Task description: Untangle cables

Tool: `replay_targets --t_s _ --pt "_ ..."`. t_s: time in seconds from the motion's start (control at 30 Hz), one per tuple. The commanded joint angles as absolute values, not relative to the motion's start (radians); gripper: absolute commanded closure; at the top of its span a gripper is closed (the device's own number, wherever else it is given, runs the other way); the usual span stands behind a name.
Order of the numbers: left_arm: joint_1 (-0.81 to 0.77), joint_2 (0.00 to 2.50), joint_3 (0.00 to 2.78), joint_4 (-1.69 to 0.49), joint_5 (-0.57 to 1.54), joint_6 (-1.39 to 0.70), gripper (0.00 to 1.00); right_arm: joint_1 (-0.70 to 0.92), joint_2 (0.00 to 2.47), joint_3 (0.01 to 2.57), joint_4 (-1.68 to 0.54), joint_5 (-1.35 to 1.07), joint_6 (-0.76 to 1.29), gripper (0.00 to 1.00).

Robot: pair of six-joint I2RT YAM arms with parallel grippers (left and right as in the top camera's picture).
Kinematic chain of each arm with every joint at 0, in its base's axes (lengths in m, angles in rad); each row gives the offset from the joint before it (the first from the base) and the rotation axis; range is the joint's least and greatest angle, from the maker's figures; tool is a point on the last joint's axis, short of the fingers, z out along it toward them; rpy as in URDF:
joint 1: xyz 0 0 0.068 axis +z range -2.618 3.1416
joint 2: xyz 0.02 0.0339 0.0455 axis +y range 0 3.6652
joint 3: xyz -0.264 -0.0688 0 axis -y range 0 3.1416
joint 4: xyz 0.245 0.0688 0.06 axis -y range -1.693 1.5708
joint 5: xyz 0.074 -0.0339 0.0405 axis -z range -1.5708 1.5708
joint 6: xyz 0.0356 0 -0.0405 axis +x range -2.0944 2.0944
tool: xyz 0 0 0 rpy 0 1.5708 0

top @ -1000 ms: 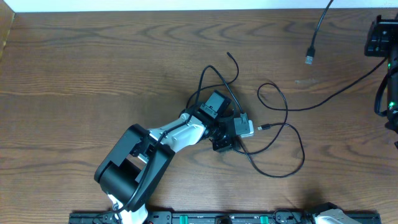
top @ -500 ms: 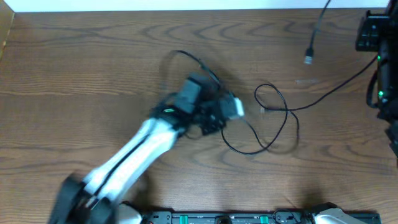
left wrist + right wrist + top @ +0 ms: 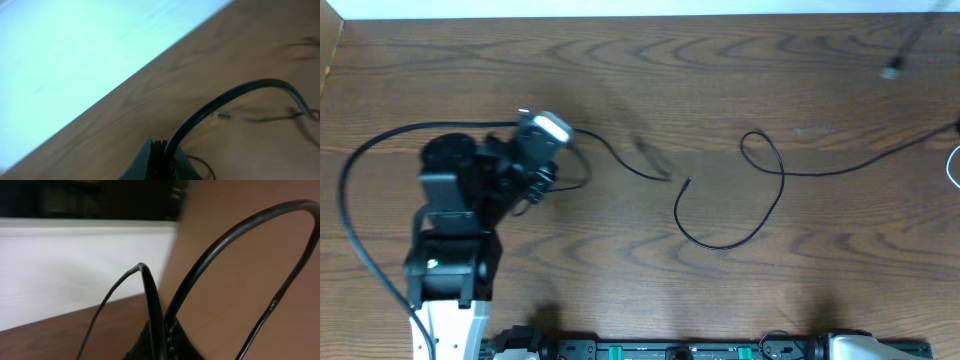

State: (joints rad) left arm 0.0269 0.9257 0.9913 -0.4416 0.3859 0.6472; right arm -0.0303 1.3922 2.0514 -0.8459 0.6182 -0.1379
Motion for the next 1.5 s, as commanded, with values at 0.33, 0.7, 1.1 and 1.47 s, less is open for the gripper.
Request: replay_targets --t_s 0.33,0.7,1.1,1.47 --pt "0.148 0.966 0.993 -0.441 0.487 0.517 0.93 -0.21 1.469 2.045 -1.197 0.175 0.16 0.98" --pt "0.146 0.973 0.992 -0.452 0.49 0.517 0.92 -0.197 1.702 1.98 -1.502 -0.089 0.161 0.98" --pt "0.146 0.973 0.992 -0.456 0.49 0.517 0.93 -0.054 1.798 1.607 -1.363 -0.297 0.033 0.98" --pt "0.146 0.973 0.992 -0.464 0.49 0.517 0.93 0.16 1.798 1.367 -1.2 -0.29 -0.024 0.99"
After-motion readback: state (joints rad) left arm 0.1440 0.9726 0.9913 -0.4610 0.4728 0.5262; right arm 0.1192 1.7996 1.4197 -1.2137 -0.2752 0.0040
